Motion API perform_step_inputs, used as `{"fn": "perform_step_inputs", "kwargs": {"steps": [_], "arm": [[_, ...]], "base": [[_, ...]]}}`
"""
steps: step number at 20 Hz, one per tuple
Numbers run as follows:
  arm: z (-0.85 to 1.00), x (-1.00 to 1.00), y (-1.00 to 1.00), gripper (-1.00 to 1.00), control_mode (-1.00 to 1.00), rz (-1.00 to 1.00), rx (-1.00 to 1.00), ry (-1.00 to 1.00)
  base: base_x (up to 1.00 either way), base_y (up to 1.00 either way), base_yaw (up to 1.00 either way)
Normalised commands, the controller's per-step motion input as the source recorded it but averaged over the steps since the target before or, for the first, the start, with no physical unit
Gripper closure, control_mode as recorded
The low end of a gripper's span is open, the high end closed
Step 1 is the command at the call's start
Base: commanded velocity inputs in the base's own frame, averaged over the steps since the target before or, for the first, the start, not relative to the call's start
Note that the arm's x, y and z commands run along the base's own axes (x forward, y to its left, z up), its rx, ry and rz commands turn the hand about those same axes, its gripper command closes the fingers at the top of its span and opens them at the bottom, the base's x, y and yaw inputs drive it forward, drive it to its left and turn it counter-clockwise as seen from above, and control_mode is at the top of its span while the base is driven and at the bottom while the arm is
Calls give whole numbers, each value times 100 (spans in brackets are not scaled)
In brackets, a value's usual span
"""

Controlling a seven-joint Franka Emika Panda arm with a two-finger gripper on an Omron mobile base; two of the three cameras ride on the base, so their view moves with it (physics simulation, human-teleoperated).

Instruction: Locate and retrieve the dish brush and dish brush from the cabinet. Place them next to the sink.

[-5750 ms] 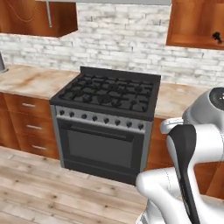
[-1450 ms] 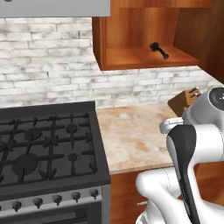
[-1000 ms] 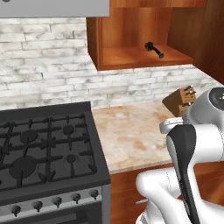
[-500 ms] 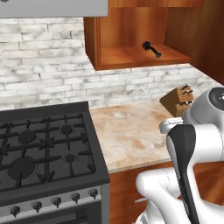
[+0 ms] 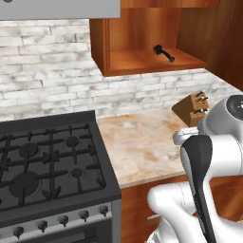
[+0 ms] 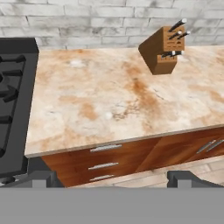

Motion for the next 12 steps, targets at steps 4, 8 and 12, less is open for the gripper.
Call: {"fn": "perform_step_inputs", "kwargs": {"steps": [4,8,12], "arm": [[0,0,0,-100,100,0,0,0],[0,0,0,-100,100,0,0,0],[0,0,0,-100,100,0,0,0]], "base": [[40,11,1],[5,0,1],[0,0,0]]}}
